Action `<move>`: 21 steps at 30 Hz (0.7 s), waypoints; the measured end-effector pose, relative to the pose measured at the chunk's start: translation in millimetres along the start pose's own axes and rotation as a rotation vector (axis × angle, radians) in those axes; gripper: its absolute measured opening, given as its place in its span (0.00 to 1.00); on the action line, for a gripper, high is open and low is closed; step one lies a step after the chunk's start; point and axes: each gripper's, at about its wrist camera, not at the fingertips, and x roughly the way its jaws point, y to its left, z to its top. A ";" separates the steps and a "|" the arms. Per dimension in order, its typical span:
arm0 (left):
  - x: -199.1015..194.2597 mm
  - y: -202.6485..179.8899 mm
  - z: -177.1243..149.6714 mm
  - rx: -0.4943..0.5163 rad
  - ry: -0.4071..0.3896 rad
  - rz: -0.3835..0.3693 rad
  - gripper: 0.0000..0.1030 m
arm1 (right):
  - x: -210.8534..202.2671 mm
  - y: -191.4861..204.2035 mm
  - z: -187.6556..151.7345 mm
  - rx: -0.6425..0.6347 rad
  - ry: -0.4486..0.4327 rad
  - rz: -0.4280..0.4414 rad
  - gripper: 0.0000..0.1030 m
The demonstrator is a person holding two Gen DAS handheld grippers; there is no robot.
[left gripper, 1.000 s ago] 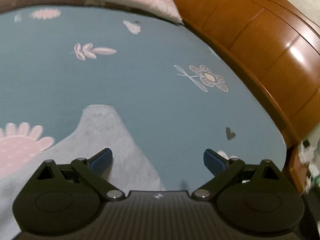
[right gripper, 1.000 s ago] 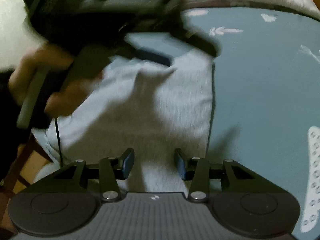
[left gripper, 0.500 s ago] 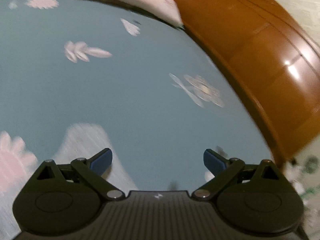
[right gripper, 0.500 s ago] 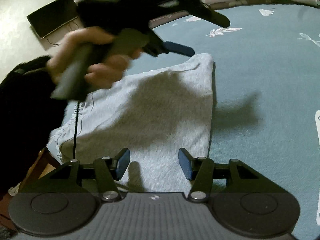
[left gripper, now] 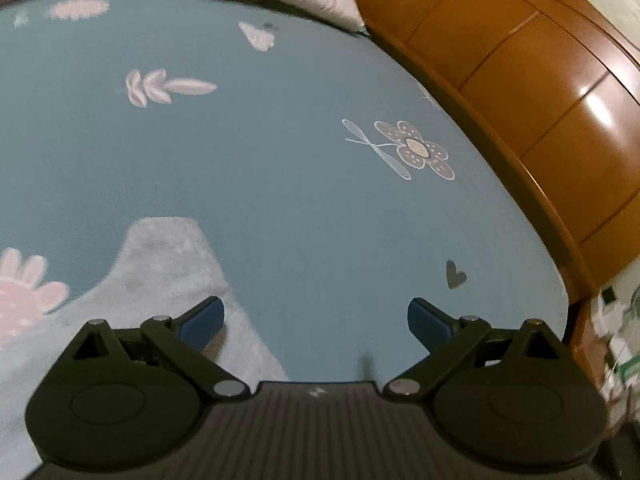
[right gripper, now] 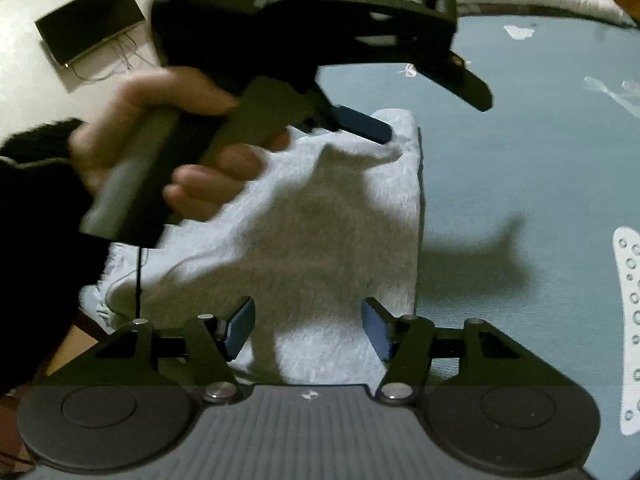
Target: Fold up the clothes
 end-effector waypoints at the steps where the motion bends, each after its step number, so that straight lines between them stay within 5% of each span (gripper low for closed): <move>1: -9.3 -0.5 -0.9 0.007 -0.006 0.008 0.95 | -0.9 3.5 0.5 -0.009 0.000 -0.012 0.65; 10: -79.6 -12.9 -21.6 0.050 -0.034 0.117 0.95 | -11.0 34.2 4.6 -0.118 -0.073 -0.078 0.70; 16: -113.0 -7.1 -58.7 0.035 -0.066 0.151 0.95 | 8.4 27.7 -14.2 -0.103 -0.018 -0.099 0.72; 21: -120.2 -3.2 -92.6 0.093 -0.106 0.216 0.95 | -30.5 23.2 -19.5 -0.128 -0.103 -0.105 0.73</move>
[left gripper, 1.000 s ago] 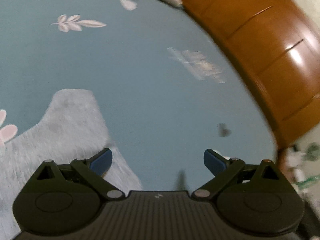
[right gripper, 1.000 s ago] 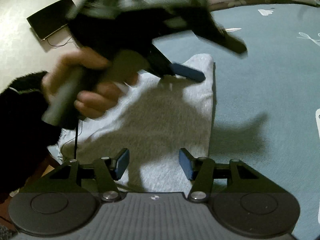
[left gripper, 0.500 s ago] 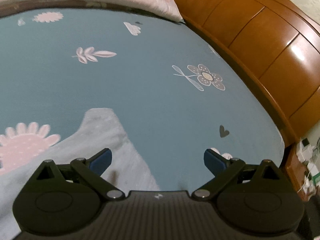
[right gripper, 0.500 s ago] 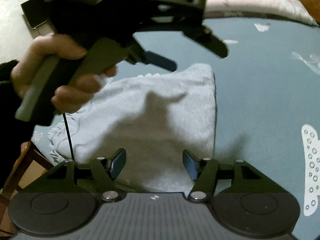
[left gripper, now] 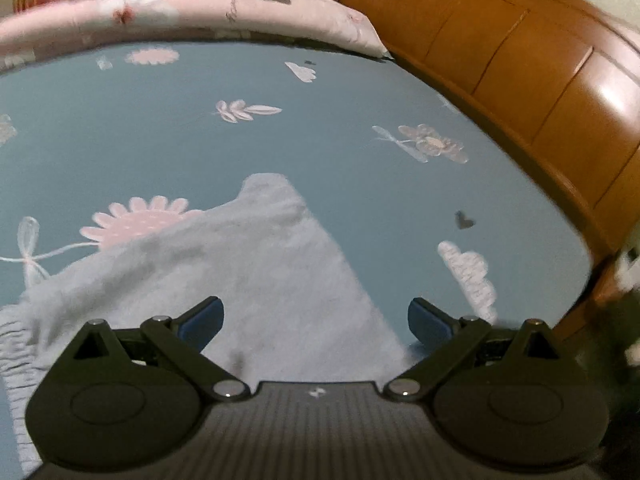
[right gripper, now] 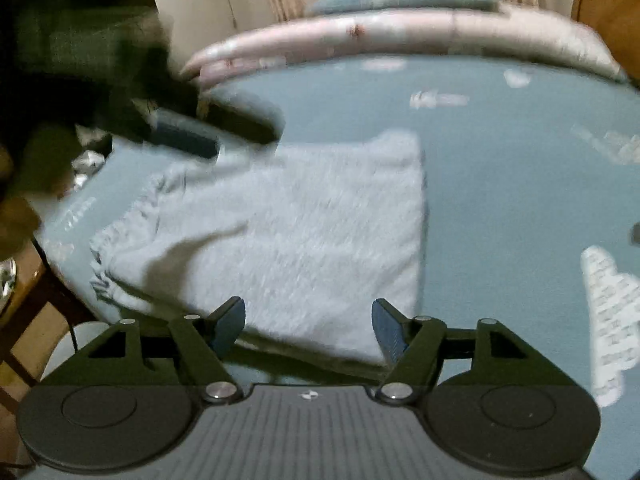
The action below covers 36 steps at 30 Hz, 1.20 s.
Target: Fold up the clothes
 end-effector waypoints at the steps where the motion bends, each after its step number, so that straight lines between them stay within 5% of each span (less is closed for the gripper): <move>1: 1.0 -2.1 -4.6 0.025 -0.008 0.035 0.95 | -7.9 -2.7 0.2 -0.017 -0.031 -0.032 0.79; 3: 3.2 -6.0 -13.9 0.070 -0.022 0.100 0.95 | -26.1 -9.6 1.6 -0.050 -0.053 -0.099 0.80; 6: 3.2 -0.9 -29.0 0.017 -0.012 0.052 0.95 | -31.8 -18.2 5.8 -0.084 -0.056 -0.207 0.80; 17: -0.7 -0.7 -87.0 -0.022 0.120 0.021 0.97 | 14.5 -2.1 -3.7 -0.157 0.034 -0.204 0.80; 25: -22.6 -11.5 -75.3 0.112 0.019 0.070 0.97 | -11.2 -7.5 -25.9 -0.159 0.042 -0.228 0.82; 36: -0.2 -6.4 -85.9 0.088 0.115 0.057 0.97 | 8.7 -20.2 -6.3 -0.097 -0.003 -0.249 0.83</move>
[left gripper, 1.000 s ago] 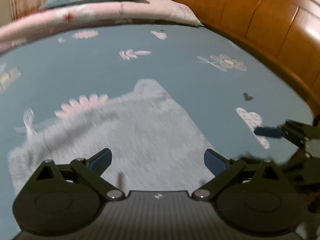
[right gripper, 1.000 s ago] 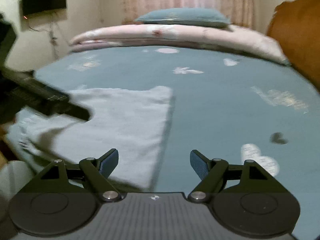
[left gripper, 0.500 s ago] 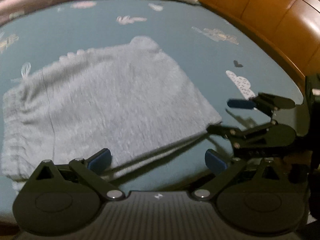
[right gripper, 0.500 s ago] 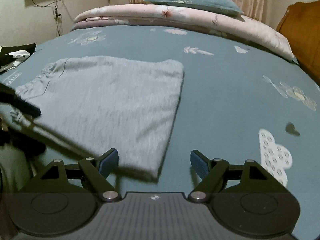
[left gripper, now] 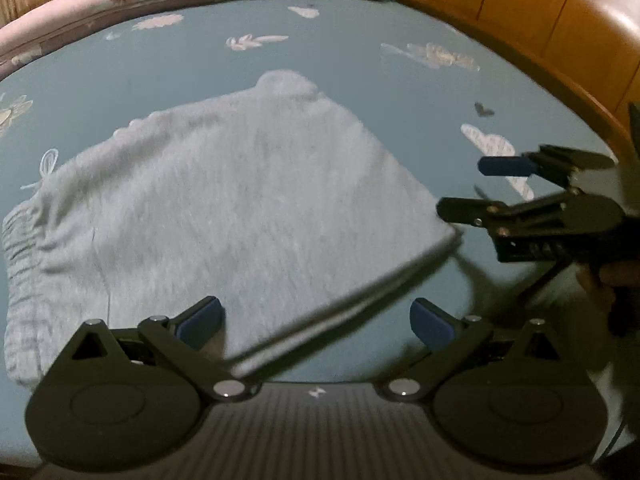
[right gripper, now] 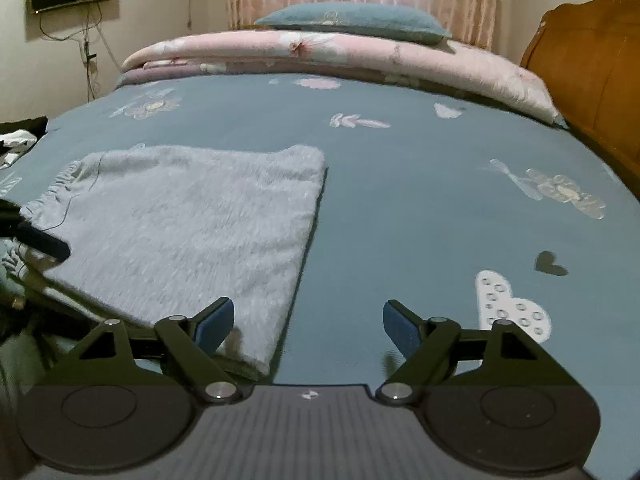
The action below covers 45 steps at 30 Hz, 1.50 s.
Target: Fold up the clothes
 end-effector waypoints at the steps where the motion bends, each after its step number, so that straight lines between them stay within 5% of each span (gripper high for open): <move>1: -2.4 1.2 -1.6 0.000 0.003 -0.004 0.97 | 5.1 1.3 -1.6 0.000 0.021 0.006 0.83; 4: -11.6 8.8 0.2 -0.010 -0.004 -0.019 0.97 | 9.9 -1.6 -9.8 0.043 0.030 0.019 0.85; 9: -20.4 40.7 47.7 -0.068 -0.108 0.011 0.97 | 13.3 -13.5 -17.2 0.137 0.047 0.032 0.97; 15: 14.6 64.1 103.5 -0.158 -0.158 -0.076 0.97 | 14.2 -12.4 -20.5 0.148 0.051 0.022 1.00; 24: 61.7 111.6 105.6 -0.288 -0.058 0.079 0.97 | 13.7 -15.4 -23.4 0.162 0.047 0.021 1.00; 31: 15.8 118.9 111.9 -0.334 -0.179 -0.054 0.97 | 7.7 -26.0 -11.8 0.209 0.056 0.012 1.00; 36: 29.9 102.1 137.1 -0.321 -0.166 -0.189 0.97 | -14.4 -30.3 3.0 0.241 -0.013 -0.001 1.00; 41: 85.4 105.5 137.0 -0.387 -0.059 -0.165 0.97 | -37.3 -22.6 12.5 0.180 -0.059 0.008 1.00; 45: 97.3 113.5 125.0 -0.438 -0.064 -0.167 0.96 | -50.0 -21.7 15.6 0.149 -0.074 0.001 1.00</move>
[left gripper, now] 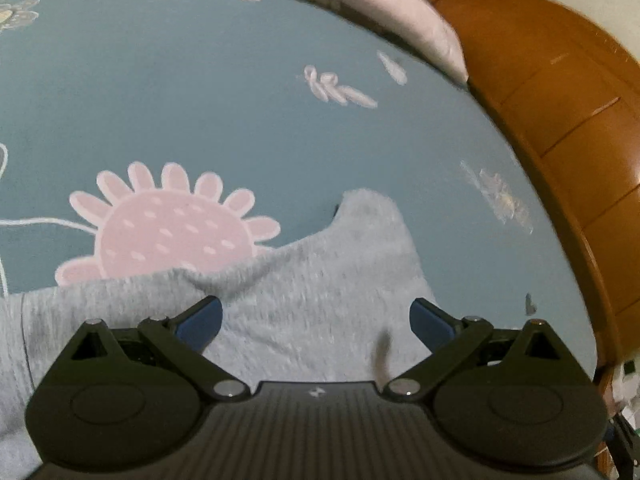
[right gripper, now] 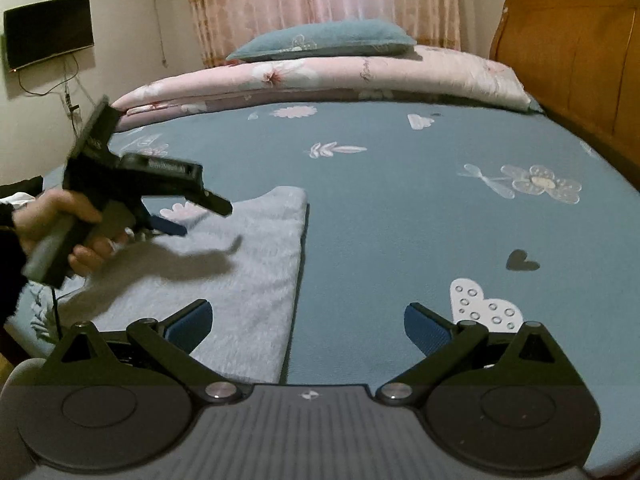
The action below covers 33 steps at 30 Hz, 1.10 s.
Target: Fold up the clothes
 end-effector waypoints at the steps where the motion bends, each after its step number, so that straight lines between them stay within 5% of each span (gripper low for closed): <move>1: -5.2 -3.0 0.4 0.003 0.000 0.001 0.96 | -2.3 0.0 1.4 -0.005 -0.006 -0.003 1.00; 8: -57.0 -25.7 -18.0 0.056 0.016 -0.082 0.97 | -3.1 7.0 9.4 -0.005 -0.035 0.040 1.00; 13: -28.4 -6.6 -36.1 0.002 0.075 -0.024 0.97 | -1.2 17.4 8.1 -0.021 -0.018 0.055 1.00; 23: -75.1 -29.9 -56.9 0.005 0.049 -0.116 0.97 | -15.9 21.2 11.5 -0.020 -0.045 0.059 1.00; 30: -70.1 -33.9 -88.7 0.062 0.074 -0.016 0.97 | -24.7 24.2 9.6 -0.043 -0.050 0.068 1.00; 33: -96.0 -47.0 -102.8 0.097 0.030 -0.048 0.97 | -28.9 21.7 10.1 -0.039 -0.059 0.063 1.00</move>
